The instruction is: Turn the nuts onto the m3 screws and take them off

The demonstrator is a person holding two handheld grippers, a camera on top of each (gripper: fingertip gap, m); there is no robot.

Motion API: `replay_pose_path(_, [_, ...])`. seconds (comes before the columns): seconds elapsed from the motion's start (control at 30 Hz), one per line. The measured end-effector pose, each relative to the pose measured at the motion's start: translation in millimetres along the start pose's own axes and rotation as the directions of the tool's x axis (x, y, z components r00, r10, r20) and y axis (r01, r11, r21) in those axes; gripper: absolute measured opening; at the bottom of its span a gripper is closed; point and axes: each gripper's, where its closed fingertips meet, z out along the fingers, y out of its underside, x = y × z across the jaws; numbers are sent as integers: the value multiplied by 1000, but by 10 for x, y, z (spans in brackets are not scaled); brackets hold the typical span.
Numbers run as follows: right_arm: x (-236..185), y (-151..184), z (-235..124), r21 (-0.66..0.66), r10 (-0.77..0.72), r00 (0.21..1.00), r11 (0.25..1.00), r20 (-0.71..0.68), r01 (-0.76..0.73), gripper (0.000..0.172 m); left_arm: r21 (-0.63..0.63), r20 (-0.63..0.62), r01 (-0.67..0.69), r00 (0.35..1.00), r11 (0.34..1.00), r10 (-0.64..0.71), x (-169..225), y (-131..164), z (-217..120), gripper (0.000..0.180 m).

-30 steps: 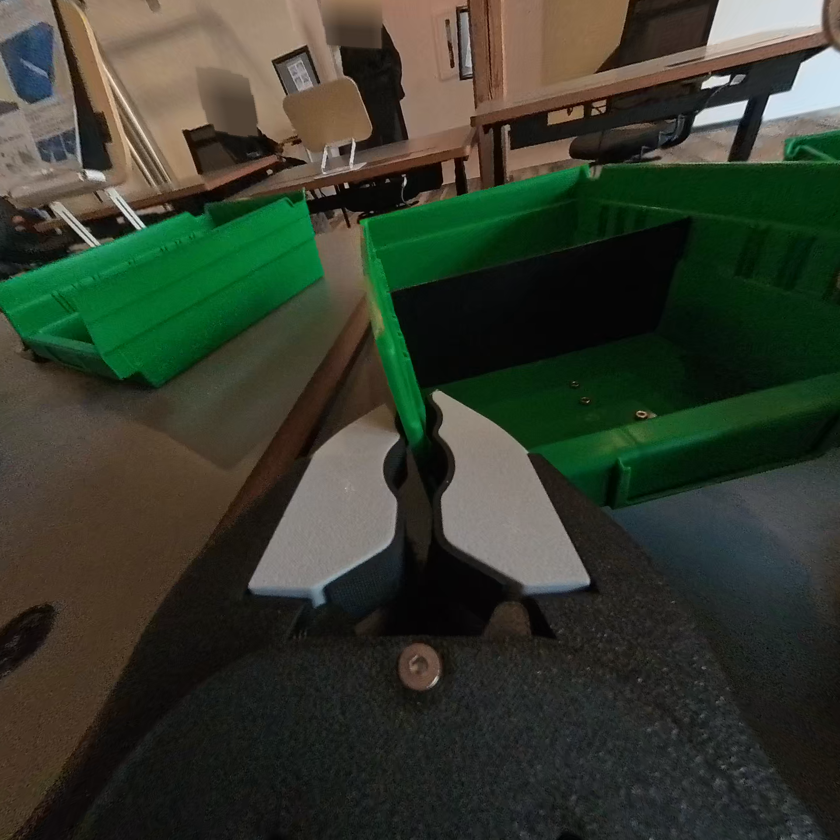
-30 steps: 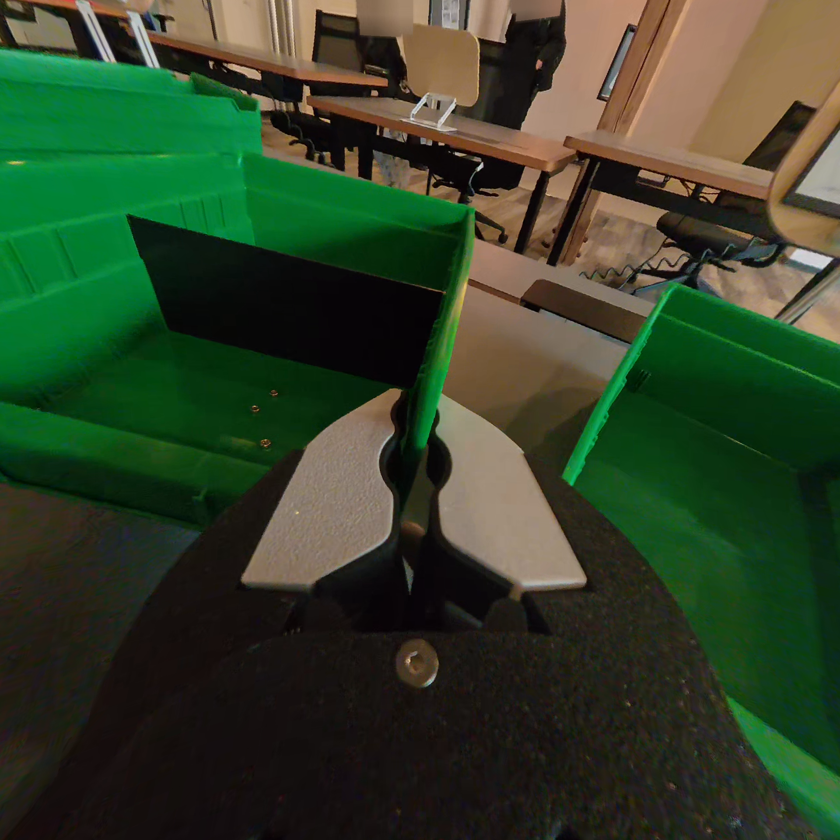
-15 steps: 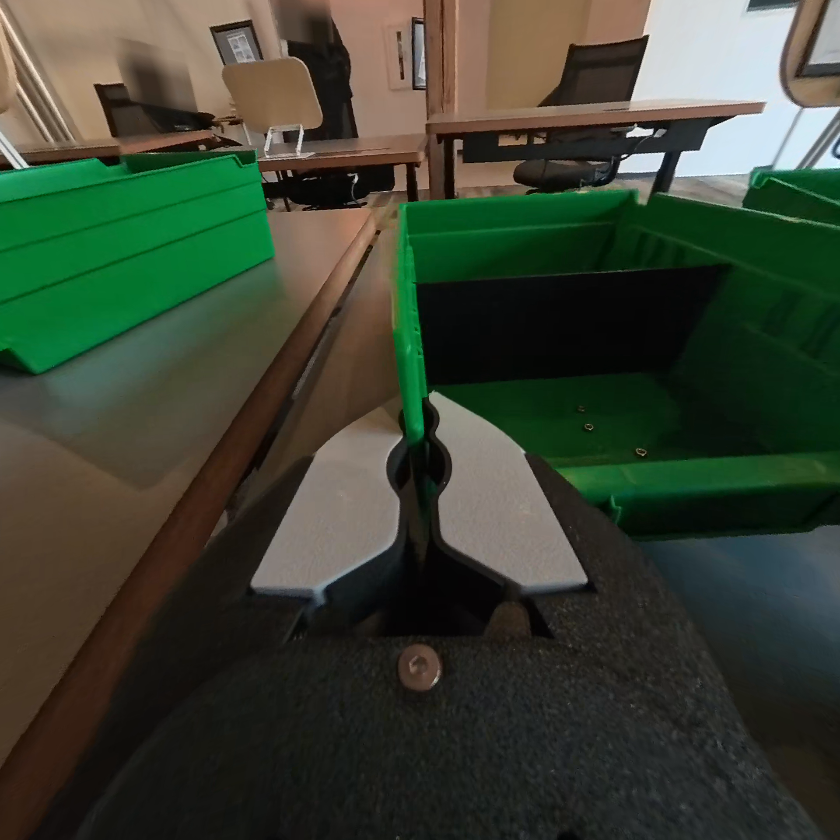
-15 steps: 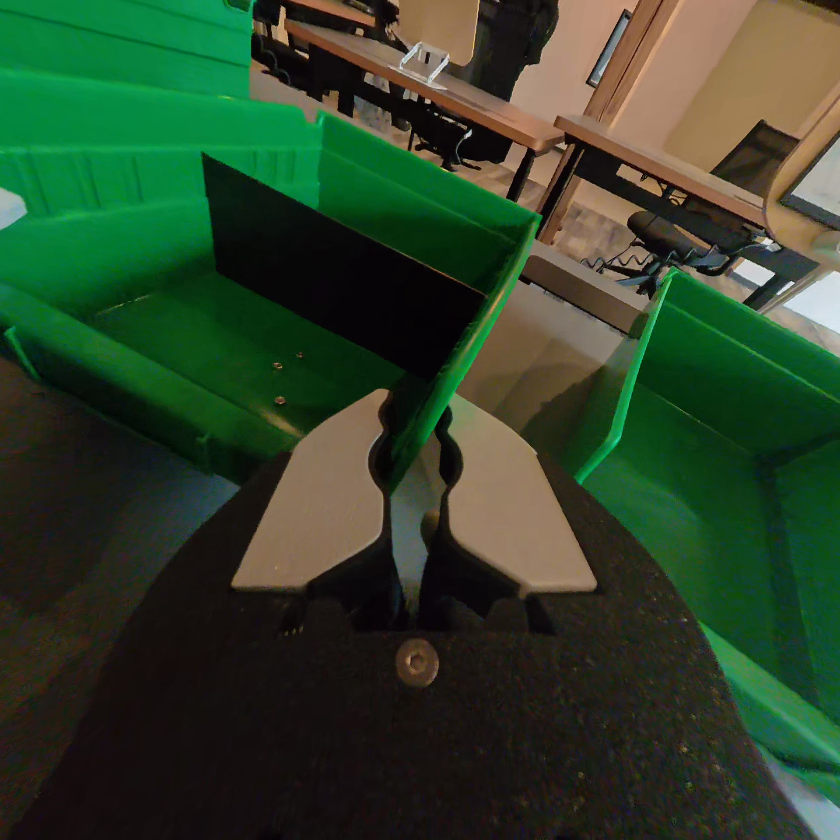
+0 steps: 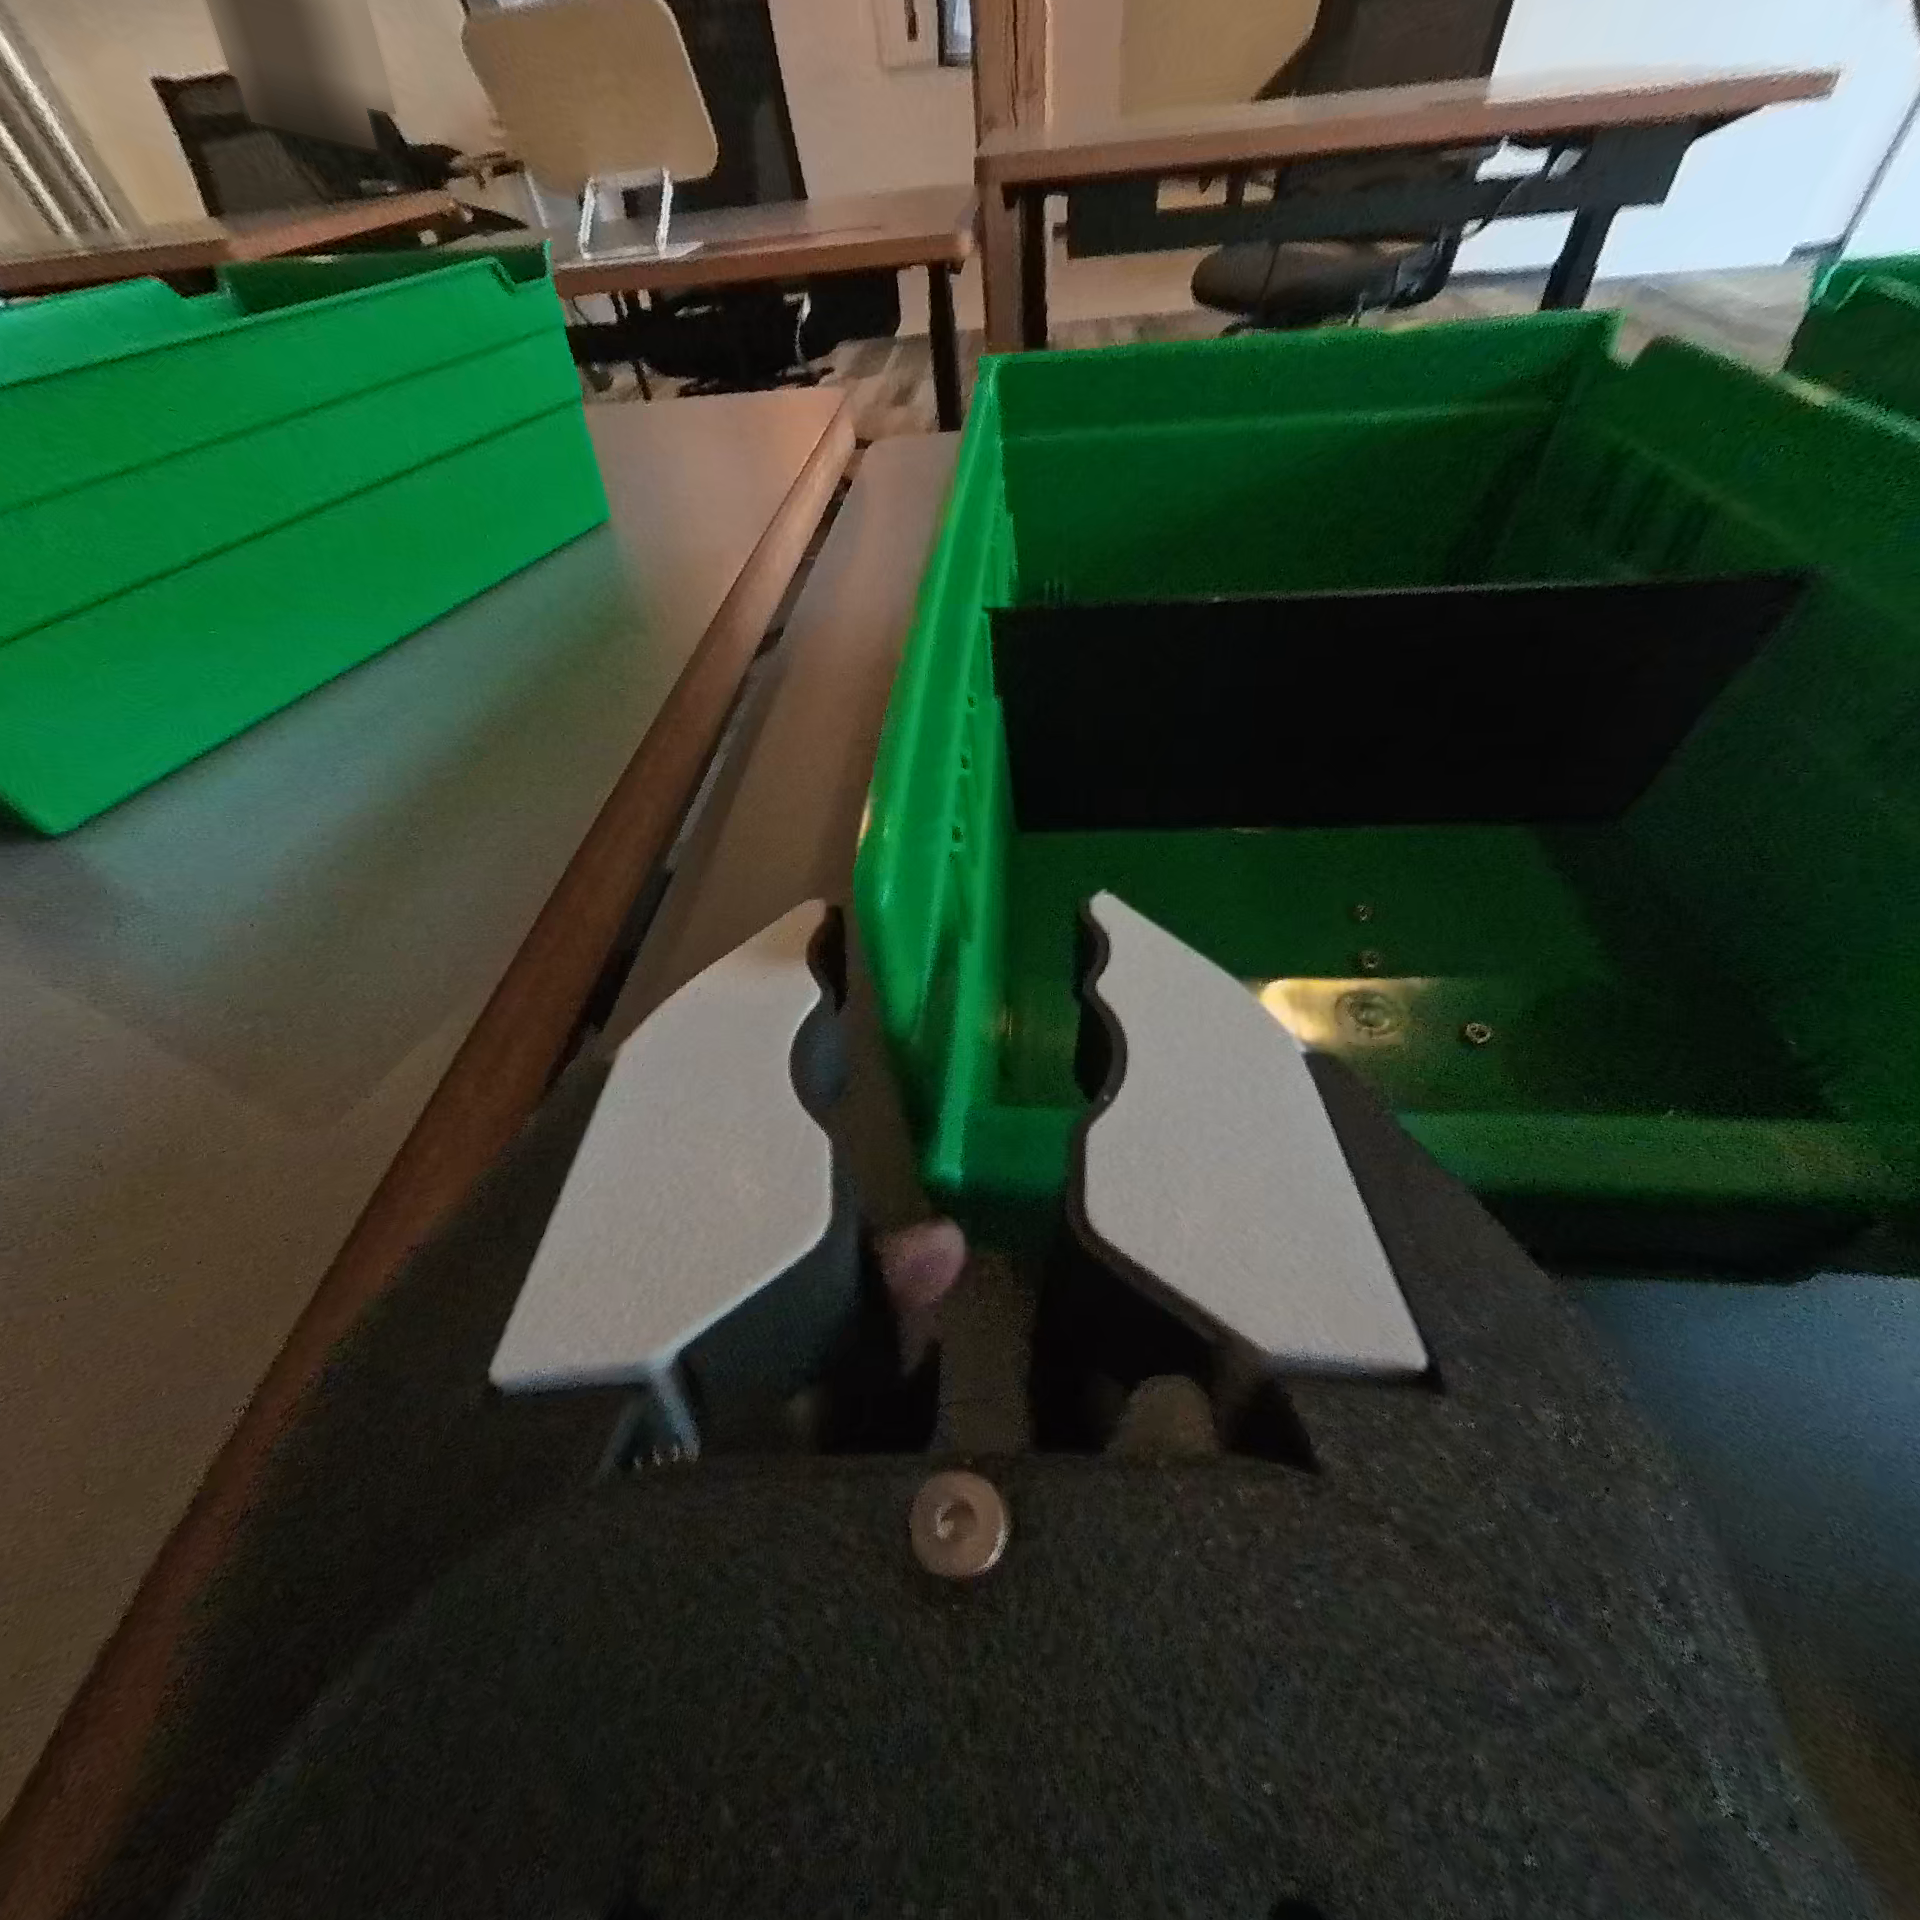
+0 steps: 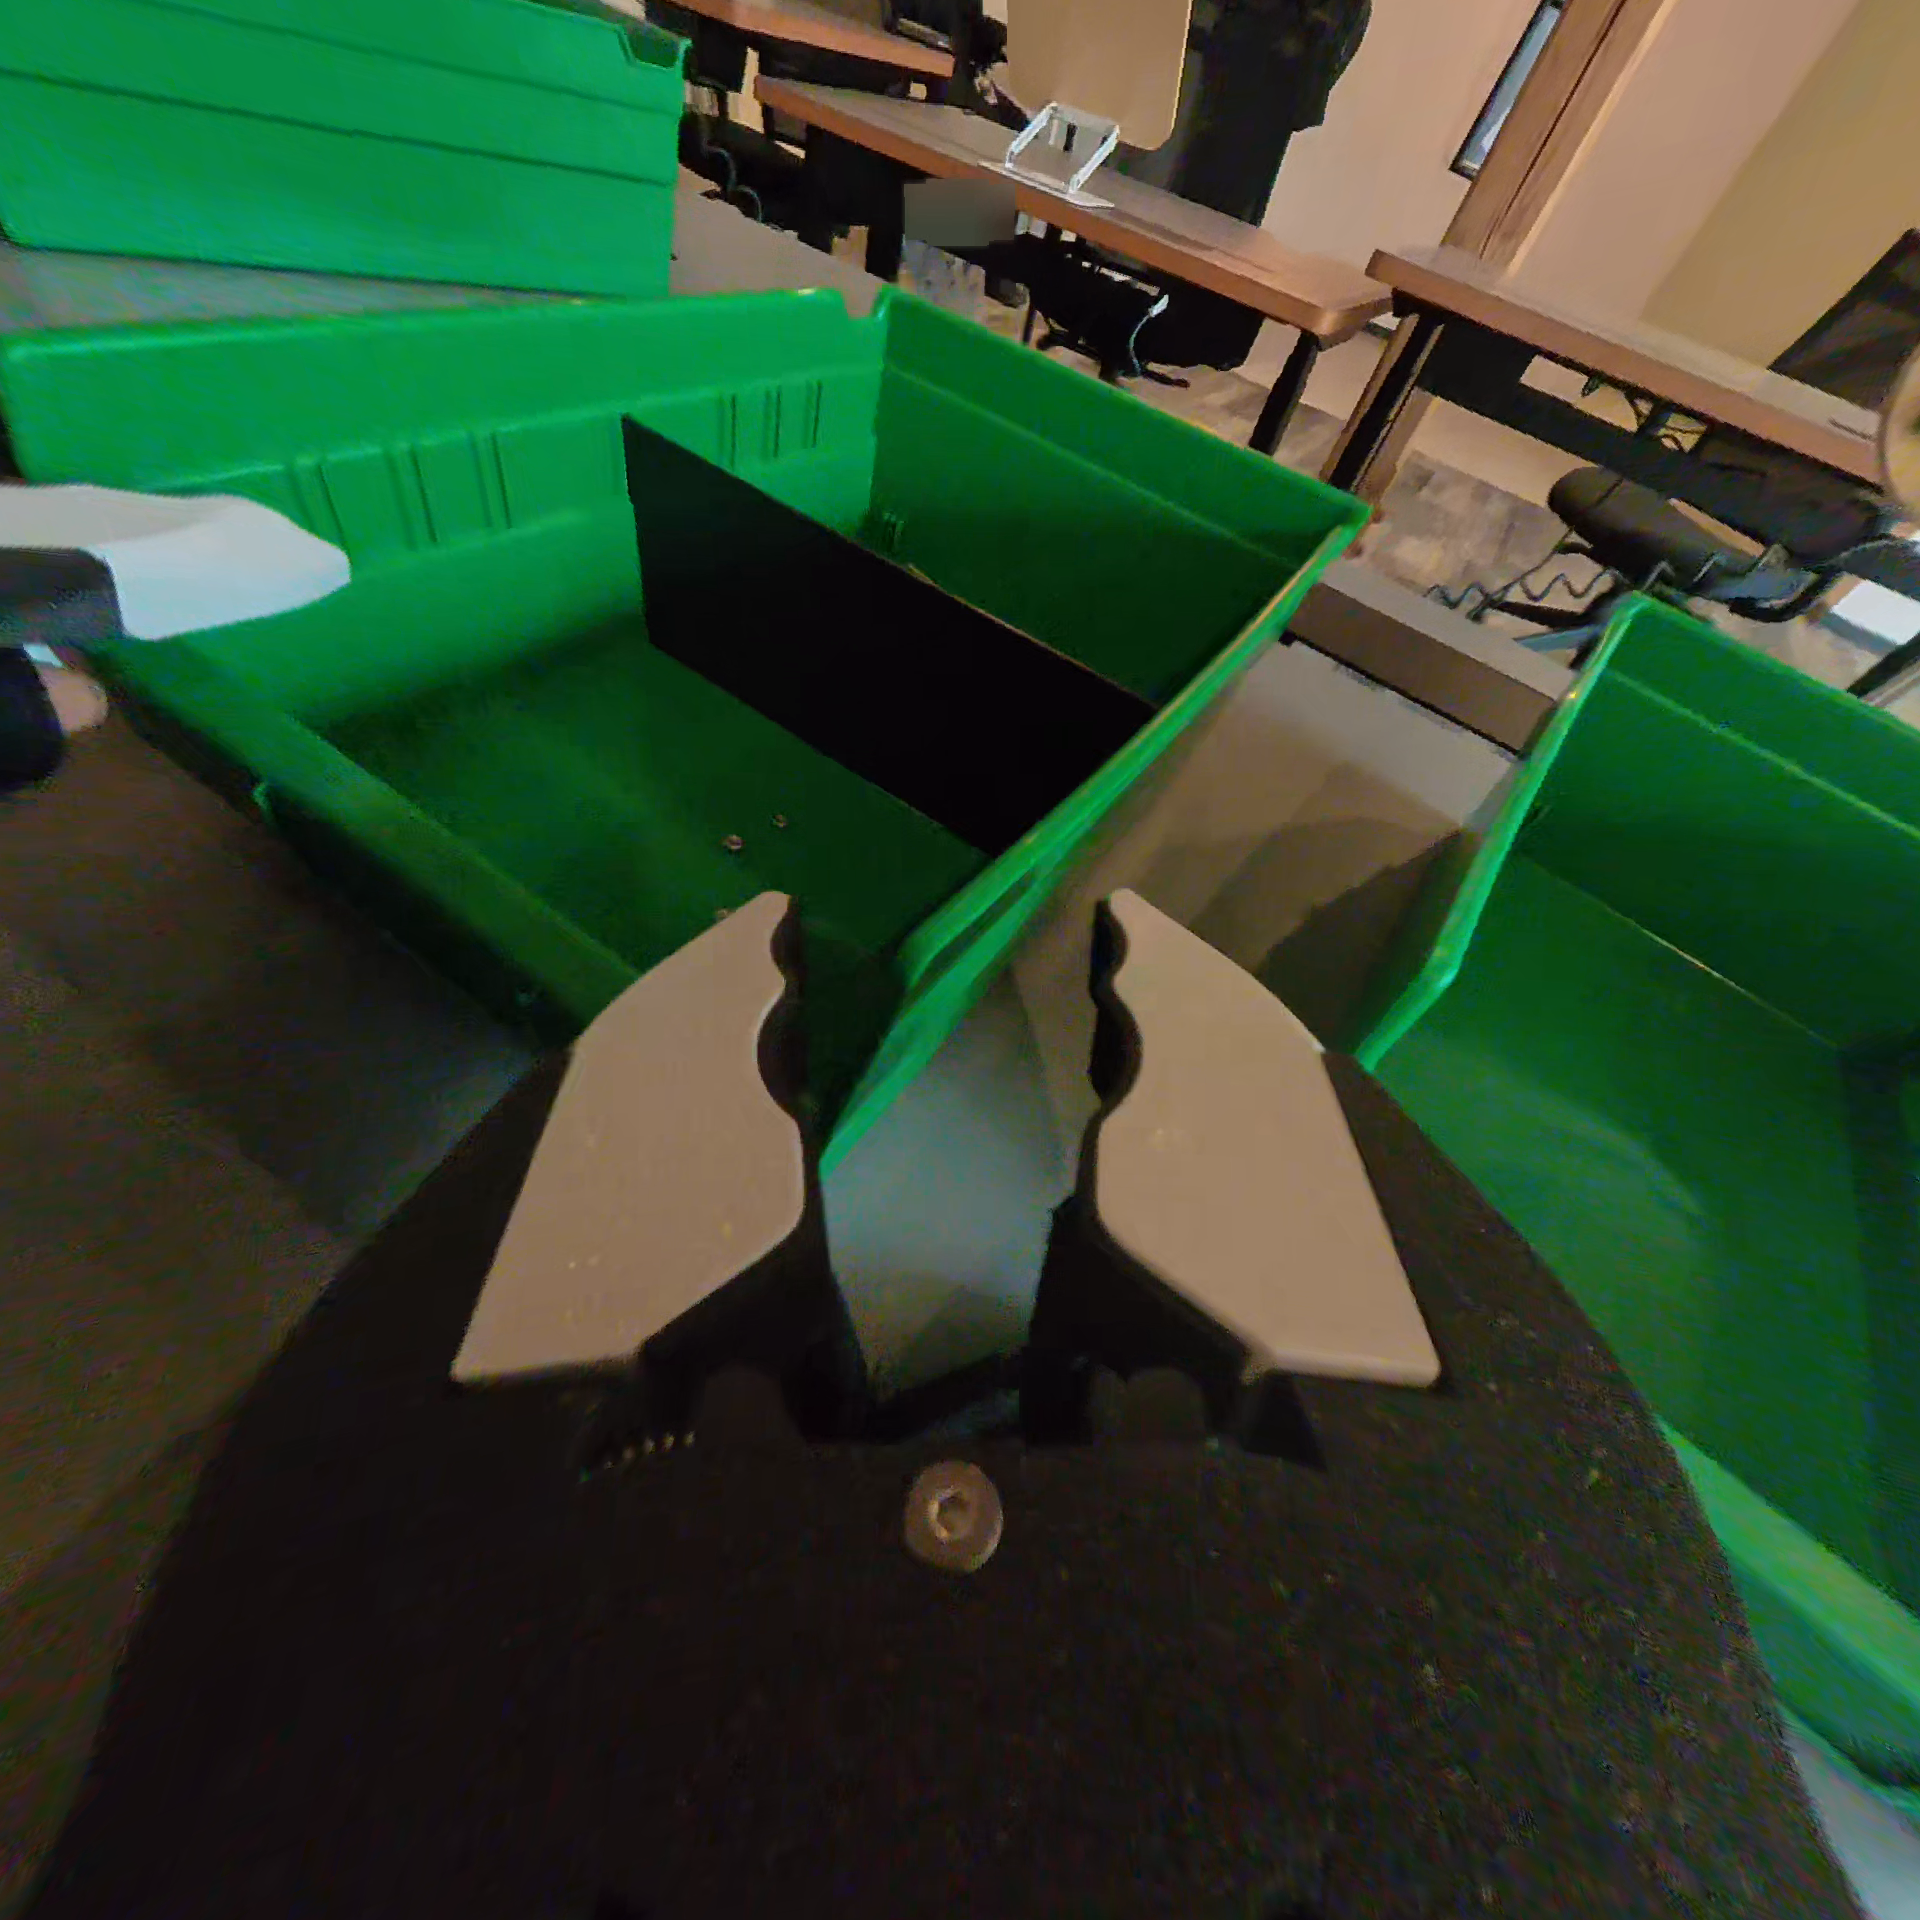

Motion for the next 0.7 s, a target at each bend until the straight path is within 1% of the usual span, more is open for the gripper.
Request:
replay_pose_path(0.07, [34, -3, -54, -1, 17, 1000, 1000, 15, -17, 58, -29, 23, -2, 1000, 1000, 3, -42, 25, -43, 54])
replay_pose_path(0.13, [120, -35, -143, 16, 25, 1000, 1000, 18, -26, 62, -26, 72, 7, 997, 1000, -5, -89, -20, -136, 67])
replay_pose_path(0.17, [187, -65, -205, 32, 36, 999, 999, 18, -37, 63, -12, 89, 6, 996, 1000, -5, -75, -79, -201, 70])
replay_pose_path(0.23, [323, -135, -352, 64, 69, 997, 995, 41, -72, 71, 36, 85, -17, 996, 999, 14, 75, -267, -349, 71])
replay_pose_path(0.3, [578, -210, -540, 113, 94, 996, 989, 14, -95, 70, 100, 26, -39, 999, 994, 37, 395, -518, -504, 68])
replay_pose_path(0.33, [743, -235, -643, 139, 94, 995, 986, -17, -91, 70, 131, -30, -39, 999, 991, 43, 618, -646, -577, 65])
replay_pose_path(0.4, [1132, -231, -854, 174, 88, 990, 982, -111, -67, 70, 168, -169, -23, 984, 986, 52, 1131, -851, -695, 61])
replay_pose_path(0.47, [1547, -143, -1055, 177, 86, 972, 983, -220, -47, 70, 160, -285, -14, 957, 987, 60, 1618, -947, -742, 56])
replay_pose_path(0.53, [1937, 16, -1221, 160, 99, 944, 986, -315, -50, 70, 134, -343, -35, 936, 990, 80, 1995, -950, -695, 54])
replay_pose_path(0.6, [2271, 238, -1329, 126, 112, 913, 990, -393, -67, 69, 107, -358, -70, 928, 992, 104, 2261, -890, -567, 50])
replay_pose_path(0.67, [2493, 483, -1367, 82, 135, 893, 991, -430, -110, 69, 49, -346, -112, 930, 992, 122, 2421, -759, -390, 47])
replay_pose_path(0.7, [2542, 592, -1354, 64, 159, 891, 987, -424, -146, 70, 17, -344, -125, 931, 992, 123, 2488, -686, -307, 47])
